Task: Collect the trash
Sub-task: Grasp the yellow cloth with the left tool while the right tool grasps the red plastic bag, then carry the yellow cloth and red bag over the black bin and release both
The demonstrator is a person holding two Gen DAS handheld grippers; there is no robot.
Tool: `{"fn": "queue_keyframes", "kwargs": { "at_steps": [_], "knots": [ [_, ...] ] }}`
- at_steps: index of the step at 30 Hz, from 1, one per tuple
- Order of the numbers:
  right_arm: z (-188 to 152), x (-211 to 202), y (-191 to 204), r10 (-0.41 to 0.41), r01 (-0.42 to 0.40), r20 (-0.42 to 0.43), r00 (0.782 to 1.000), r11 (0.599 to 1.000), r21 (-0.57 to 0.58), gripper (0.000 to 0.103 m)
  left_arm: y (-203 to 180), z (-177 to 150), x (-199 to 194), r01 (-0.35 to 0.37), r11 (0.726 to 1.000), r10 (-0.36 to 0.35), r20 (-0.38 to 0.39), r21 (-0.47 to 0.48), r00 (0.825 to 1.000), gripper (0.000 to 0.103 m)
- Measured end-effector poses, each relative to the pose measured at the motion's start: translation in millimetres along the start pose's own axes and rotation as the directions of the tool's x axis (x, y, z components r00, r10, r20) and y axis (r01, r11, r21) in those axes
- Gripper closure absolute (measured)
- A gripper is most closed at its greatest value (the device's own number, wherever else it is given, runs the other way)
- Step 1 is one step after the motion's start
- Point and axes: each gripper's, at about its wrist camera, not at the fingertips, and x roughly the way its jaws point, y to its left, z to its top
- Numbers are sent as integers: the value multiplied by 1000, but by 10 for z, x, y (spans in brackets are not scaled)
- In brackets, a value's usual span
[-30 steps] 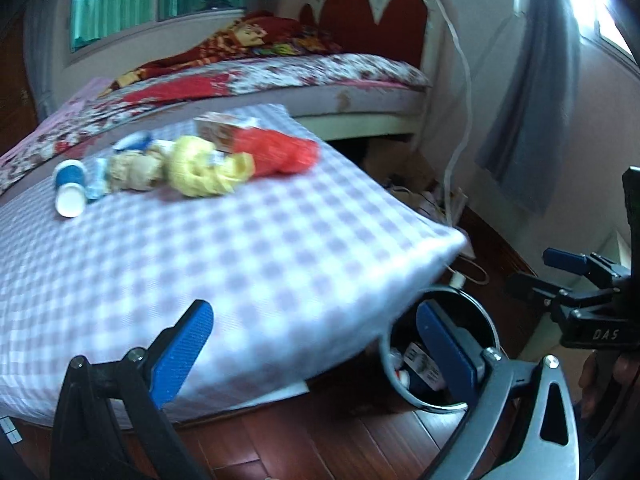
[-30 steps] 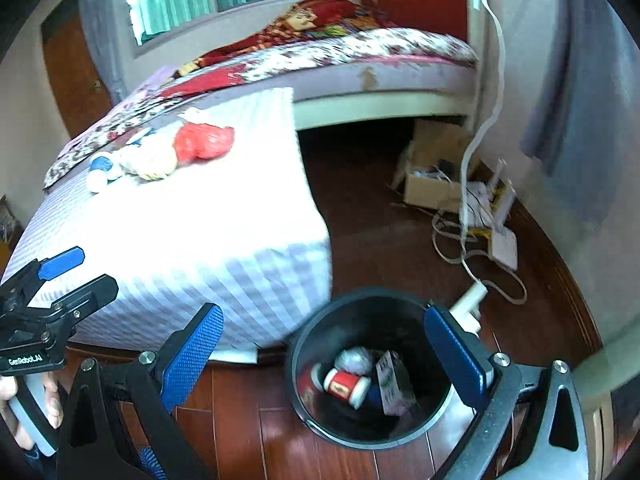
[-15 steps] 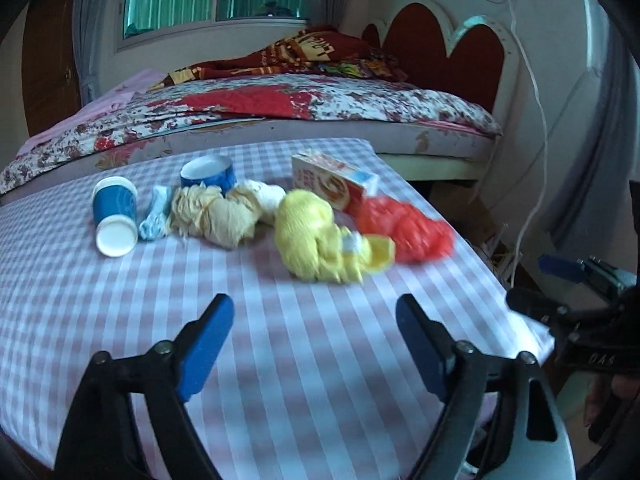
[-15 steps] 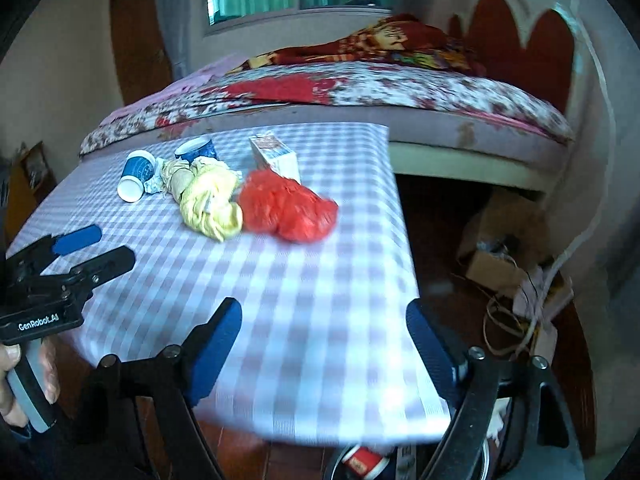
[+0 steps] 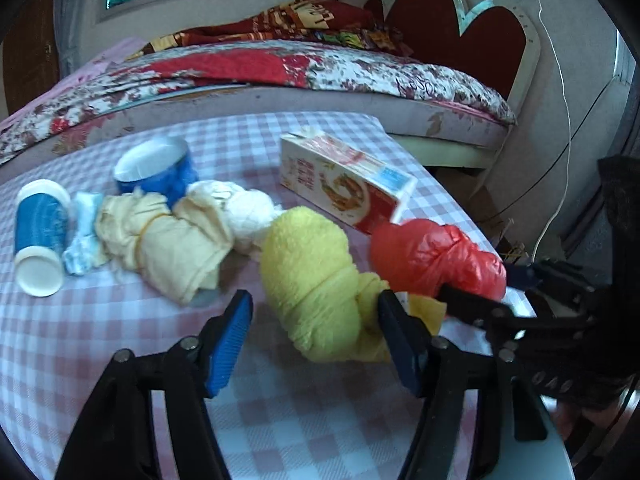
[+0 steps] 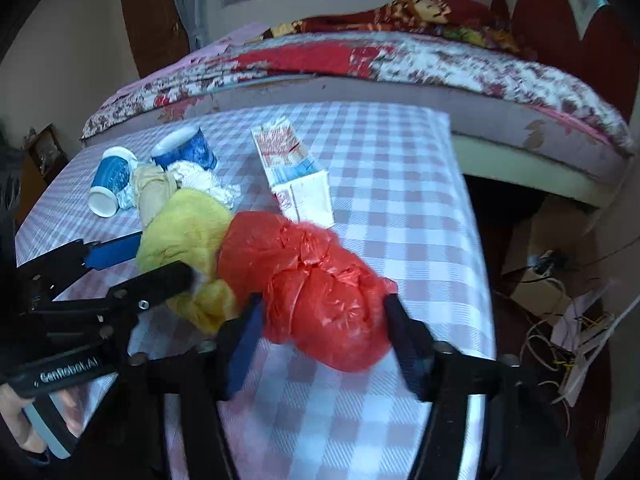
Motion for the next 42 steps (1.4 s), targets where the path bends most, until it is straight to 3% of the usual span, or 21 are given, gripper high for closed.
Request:
{"fn": "queue_keyframes", "kwargs": {
  "at_steps": [4, 8, 12, 27, 42],
  "knots": [
    [-20, 65, 9, 12, -12, 9, 1000, 1000, 10, 54, -44, -17, 22, 34, 999, -34, -3, 3, 999, 59],
    [-50, 33, 4, 22, -22, 16, 1000, 1000, 16, 71, -58, -60, -58, 66, 998, -66, 12, 8, 998, 69],
    [-102, -91, -20, 27, -29, 40, 999, 999, 41, 77, -80, -128, -201, 51, 998, -52, 28, 36, 998, 70],
    [-763, -1089, -28, -39, 15, 166, 985, 989, 146, 78, -333, -620, -1000, 3, 994, -13, 98, 107, 995, 70],
    [-1588, -2003, -67, -130, 74, 211, 969, 964, 255, 78, -774, -1084, -1486, 63, 983, -83, 108, 173, 991, 70]
  ]
}}
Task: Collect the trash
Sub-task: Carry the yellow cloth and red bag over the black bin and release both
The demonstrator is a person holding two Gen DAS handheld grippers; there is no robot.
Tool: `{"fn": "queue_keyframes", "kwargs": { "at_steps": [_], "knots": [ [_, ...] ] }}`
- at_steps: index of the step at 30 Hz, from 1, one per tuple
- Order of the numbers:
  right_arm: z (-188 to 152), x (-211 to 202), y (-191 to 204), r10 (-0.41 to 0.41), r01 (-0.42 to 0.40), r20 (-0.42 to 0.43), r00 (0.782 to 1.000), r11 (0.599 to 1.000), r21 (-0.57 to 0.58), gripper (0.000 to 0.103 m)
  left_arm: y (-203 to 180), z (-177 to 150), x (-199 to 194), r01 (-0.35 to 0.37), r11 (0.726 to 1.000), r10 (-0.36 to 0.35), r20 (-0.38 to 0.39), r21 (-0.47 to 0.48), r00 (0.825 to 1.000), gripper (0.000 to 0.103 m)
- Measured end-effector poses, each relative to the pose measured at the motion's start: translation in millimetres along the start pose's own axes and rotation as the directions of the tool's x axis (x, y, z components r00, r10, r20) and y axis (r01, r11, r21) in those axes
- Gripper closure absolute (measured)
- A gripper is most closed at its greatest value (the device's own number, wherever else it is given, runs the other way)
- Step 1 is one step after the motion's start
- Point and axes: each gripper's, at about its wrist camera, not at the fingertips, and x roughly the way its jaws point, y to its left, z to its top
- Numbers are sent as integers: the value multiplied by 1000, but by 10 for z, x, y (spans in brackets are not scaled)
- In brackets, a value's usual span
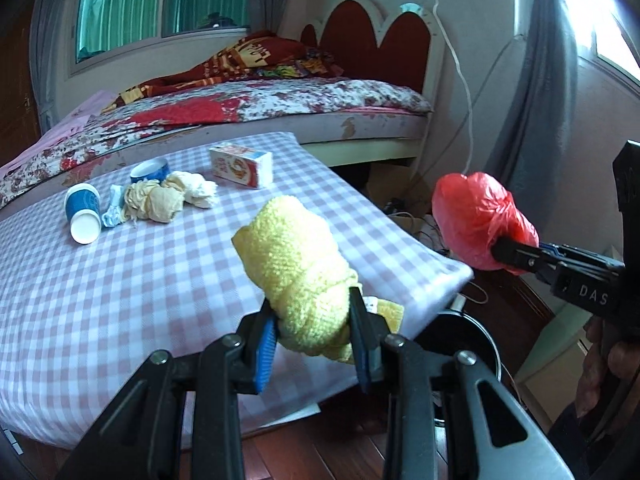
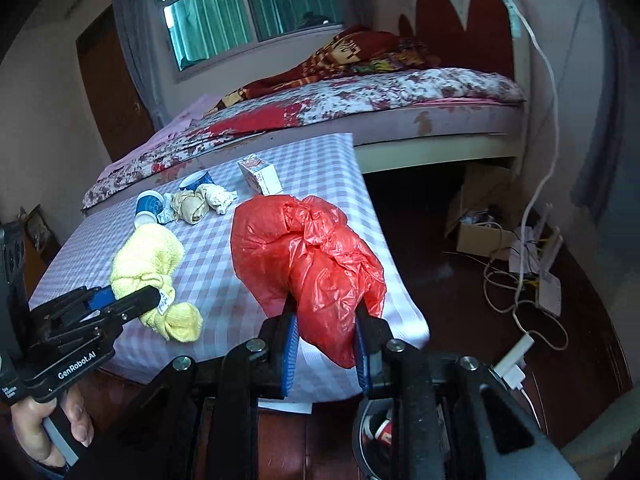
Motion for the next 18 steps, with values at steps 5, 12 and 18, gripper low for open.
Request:
{"fn": "queue_keyframes", "kwargs": {
  "at_steps": [5, 12, 18],
  "knots": [
    [-166, -229, -91, -35, 35, 14, 999, 999, 21, 78, -216, -104, -90, 29, 999, -29, 0, 26, 1000, 70],
    [-377, -435, -321, -75, 74, 6, 997, 995, 63, 78, -539, -159, -68, 80, 995, -79, -12, 61, 997, 70],
    [-493, -577, -540, -110, 109, 8, 994, 990, 94, 78, -880, -189, -7, 125, 986, -123, -29, 107, 992, 70]
  ]
}}
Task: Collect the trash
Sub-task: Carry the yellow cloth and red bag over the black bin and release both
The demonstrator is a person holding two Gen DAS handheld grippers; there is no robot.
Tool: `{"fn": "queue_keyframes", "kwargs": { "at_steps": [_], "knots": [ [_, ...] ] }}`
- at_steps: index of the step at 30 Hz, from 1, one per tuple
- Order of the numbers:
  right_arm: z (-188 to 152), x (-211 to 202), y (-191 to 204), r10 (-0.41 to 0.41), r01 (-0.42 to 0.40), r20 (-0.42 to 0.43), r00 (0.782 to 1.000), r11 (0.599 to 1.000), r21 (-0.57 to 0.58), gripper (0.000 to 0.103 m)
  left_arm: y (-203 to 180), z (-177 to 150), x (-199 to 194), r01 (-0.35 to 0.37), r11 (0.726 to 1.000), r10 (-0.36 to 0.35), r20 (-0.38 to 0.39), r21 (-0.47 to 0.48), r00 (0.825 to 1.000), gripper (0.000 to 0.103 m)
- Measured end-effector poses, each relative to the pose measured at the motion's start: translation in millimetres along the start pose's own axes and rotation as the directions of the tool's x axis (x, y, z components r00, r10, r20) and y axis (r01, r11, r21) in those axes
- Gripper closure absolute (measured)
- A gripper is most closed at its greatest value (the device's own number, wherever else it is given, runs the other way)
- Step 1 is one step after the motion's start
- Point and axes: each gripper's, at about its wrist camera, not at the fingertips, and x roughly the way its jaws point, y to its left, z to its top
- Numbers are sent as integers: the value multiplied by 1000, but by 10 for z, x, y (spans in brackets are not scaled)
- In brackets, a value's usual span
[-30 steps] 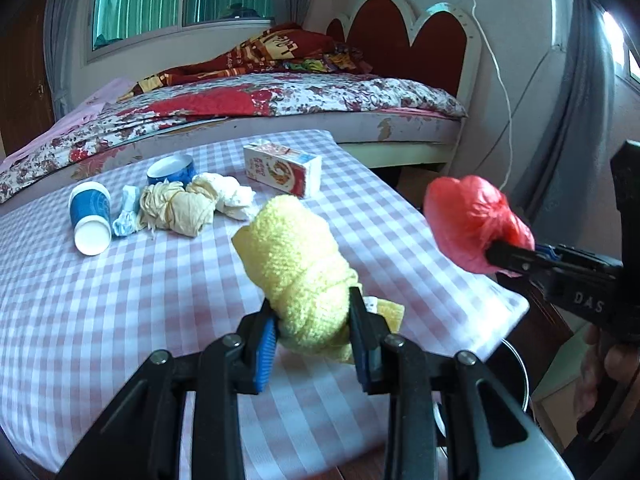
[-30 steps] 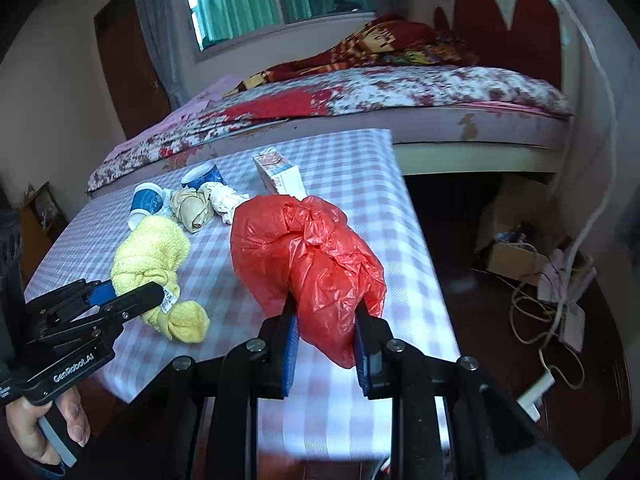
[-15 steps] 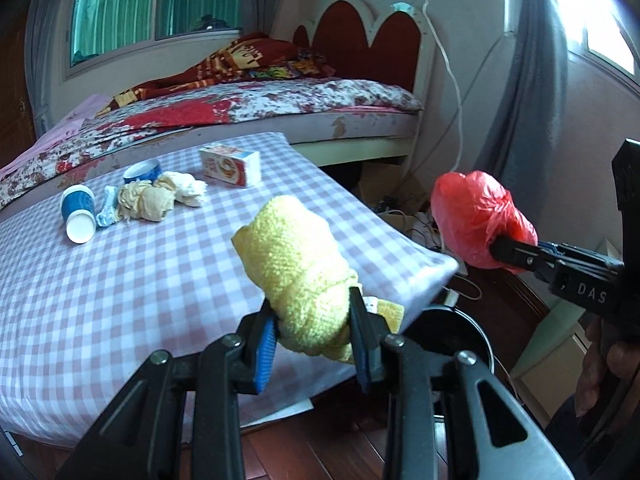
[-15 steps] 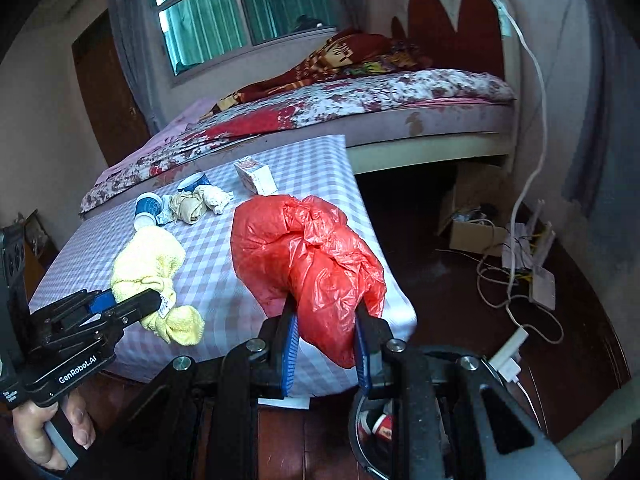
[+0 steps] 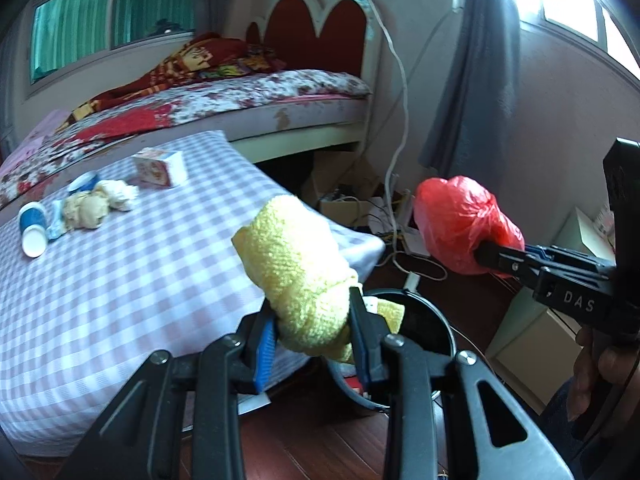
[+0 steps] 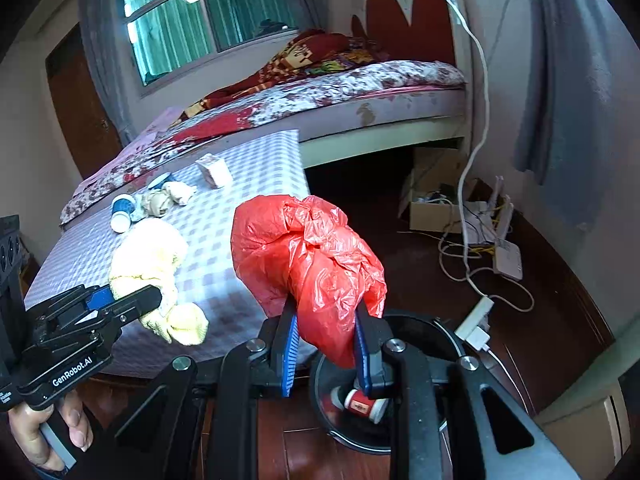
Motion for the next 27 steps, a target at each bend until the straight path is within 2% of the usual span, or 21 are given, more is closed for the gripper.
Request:
{"fn": "queue_keyframes", "kwargs": {
  "at_steps": [14, 22, 27],
  "knots": [
    [-295, -125, -556, -77, 80, -45, 996, 994, 70, 78, -575, -122, 311, 89, 994, -84, -74, 70, 994, 70],
    [-490, 129, -784, -91, 102, -144, 985, 993, 67, 78, -668, -259, 660, 140, 989, -129, -161, 55, 978, 70],
    [-604, 377, -903, -96, 110, -216, 972, 993, 52, 78, -743, -378, 936, 167, 984, -149, -230, 57, 962, 70]
  ]
}}
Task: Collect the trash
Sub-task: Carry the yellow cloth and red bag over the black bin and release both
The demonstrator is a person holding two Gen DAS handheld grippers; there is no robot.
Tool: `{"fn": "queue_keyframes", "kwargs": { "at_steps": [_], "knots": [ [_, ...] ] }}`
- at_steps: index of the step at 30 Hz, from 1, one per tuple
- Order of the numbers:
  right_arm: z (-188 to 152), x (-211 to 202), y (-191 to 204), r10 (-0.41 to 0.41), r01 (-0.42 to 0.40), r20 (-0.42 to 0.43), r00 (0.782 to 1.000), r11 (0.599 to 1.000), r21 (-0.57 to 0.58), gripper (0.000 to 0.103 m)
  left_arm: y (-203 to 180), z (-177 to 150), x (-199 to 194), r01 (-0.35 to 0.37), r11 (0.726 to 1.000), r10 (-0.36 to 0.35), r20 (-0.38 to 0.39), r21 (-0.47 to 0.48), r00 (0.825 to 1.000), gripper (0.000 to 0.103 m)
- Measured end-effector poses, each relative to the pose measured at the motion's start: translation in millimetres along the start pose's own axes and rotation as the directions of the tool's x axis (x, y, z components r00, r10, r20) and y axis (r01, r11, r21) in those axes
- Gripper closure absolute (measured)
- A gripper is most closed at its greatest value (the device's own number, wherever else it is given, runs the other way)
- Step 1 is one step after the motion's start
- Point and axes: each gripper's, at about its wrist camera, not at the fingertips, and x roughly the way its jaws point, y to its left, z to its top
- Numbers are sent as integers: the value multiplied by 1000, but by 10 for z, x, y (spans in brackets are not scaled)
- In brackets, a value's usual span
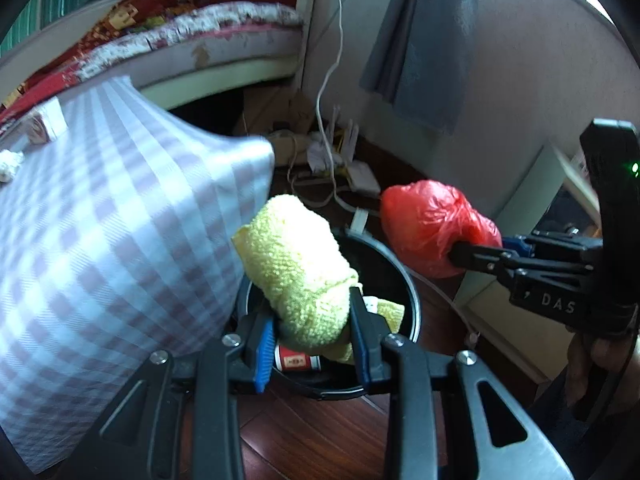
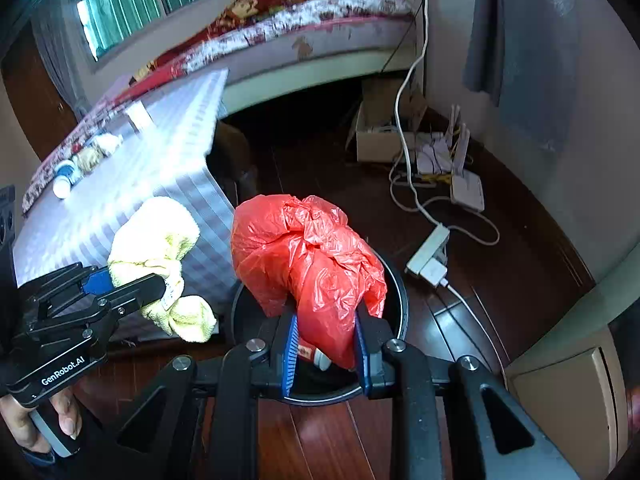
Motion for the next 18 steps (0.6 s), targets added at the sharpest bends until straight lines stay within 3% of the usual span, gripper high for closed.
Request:
{"fn": "queue_keyframes", "kwargs": {
  "at_steps": [15, 16, 17, 18],
  "knots": [
    [-17, 631, -70, 23, -22, -123, 992, 1000, 10, 78, 80, -36, 421, 6, 999, -10, -79, -52, 997, 69],
    [-6, 645, -60, 22, -22, -125, 992, 1000, 9, 78, 90, -52, 438, 25, 998, -30, -82, -56, 996, 67],
    [4, 666, -55, 24, -23, -130, 991, 1000, 8, 78, 121, -19, 481, 36, 998, -41, -87, -58, 995, 59],
    [3, 699, -46, 30, -30, -139, 990, 1000, 6, 78, 115, -35, 499, 22, 998, -27, -90, -59, 996, 41]
  ]
}}
